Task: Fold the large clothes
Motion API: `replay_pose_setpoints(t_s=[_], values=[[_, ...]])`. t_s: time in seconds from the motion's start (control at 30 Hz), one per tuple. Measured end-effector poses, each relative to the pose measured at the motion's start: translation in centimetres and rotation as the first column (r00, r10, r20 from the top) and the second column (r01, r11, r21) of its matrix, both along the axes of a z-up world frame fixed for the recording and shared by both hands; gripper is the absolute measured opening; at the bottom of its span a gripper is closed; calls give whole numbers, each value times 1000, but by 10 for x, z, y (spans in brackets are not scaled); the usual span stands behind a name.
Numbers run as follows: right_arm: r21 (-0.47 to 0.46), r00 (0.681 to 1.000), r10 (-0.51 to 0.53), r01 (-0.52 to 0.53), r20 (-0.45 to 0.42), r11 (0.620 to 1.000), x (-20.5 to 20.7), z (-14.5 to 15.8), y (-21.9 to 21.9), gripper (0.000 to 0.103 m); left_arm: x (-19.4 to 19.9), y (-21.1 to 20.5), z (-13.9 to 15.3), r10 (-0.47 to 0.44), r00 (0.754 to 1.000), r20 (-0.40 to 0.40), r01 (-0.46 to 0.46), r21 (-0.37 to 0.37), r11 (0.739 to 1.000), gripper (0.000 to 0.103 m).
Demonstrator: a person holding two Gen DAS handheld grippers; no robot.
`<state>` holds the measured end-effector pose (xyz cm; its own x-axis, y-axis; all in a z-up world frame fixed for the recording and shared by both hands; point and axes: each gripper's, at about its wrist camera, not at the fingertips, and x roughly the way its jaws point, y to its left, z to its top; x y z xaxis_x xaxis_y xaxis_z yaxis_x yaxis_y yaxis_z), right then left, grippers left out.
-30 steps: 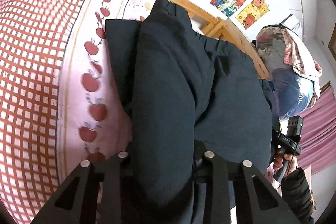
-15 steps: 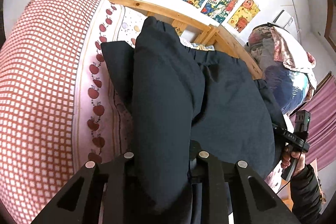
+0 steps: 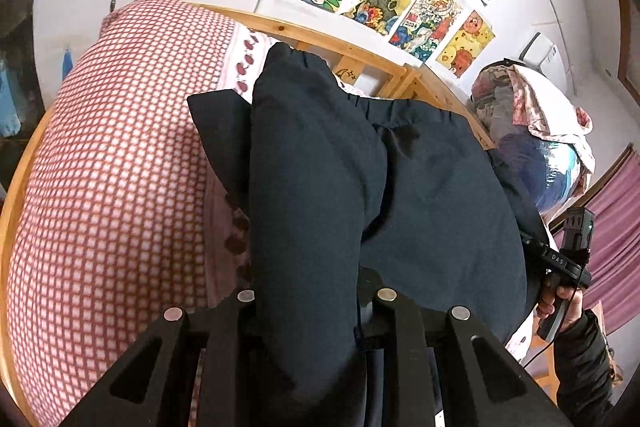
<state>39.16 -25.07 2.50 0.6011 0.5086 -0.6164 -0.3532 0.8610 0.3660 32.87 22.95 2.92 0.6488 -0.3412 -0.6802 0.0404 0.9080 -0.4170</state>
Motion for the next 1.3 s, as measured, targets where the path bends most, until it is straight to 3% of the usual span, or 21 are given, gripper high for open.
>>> replay_pose_setpoints(t_s=[0.23, 0.3, 0.43, 0.53, 0.57, 0.63, 0.77, 0.97, 1.0, 1.03, 1.07, 1.17, 1.3], values=[[-32, 999, -28, 26, -45, 999, 5, -33, 2, 21, -2, 7, -32, 21, 999, -24, -22, -17, 1000, 23], [-42, 997, -52, 49, -59, 998, 7, -40, -1, 26, -1, 8, -36, 16, 1000, -24, -16, -14, 1000, 25], [-101, 990, -110, 101, -91, 990, 7, -51, -1, 38, 5, 2, -39, 27, 999, -45, -26, 17, 1000, 38], [-164, 982, -155, 137, -104, 977, 5, -57, 4, 62, 4, 0, -40, 46, 997, -57, -42, 59, 997, 50], [-180, 980, -168, 147, -106, 973, 3, -57, 4, 70, 3, -2, -40, 62, 996, -59, -57, 86, 995, 60], [-225, 975, -196, 169, -103, 960, 0, -58, 7, 74, -1, -6, -38, 100, 994, -49, -91, 153, 984, 73], [-268, 970, -230, 202, -75, 942, -7, -54, 10, 77, -9, -20, -30, 145, 989, -10, -136, 272, 952, 86], [-310, 961, -272, 247, -40, 918, -16, -45, 14, 81, -27, -37, -18, 173, 984, 39, -175, 360, 916, 91], [-323, 962, -271, 244, -41, 914, -16, -44, 14, 86, -31, -39, -15, 172, 984, 46, -177, 364, 914, 91], [-338, 962, -272, 245, -35, 909, -16, -41, 13, 100, -33, -41, -13, 170, 984, 53, -178, 368, 913, 91], [-347, 963, -267, 241, -30, 906, -16, -39, 14, 102, -35, -43, -12, 169, 984, 57, -178, 370, 912, 91], [-347, 968, -244, 212, -52, 914, -17, -33, 13, 102, -41, -47, -7, 162, 984, 75, -178, 381, 907, 92], [-312, 962, -271, 251, -23, 916, -27, -24, 6, 102, -45, -50, -3, 162, 983, 87, -183, 368, 912, 92]])
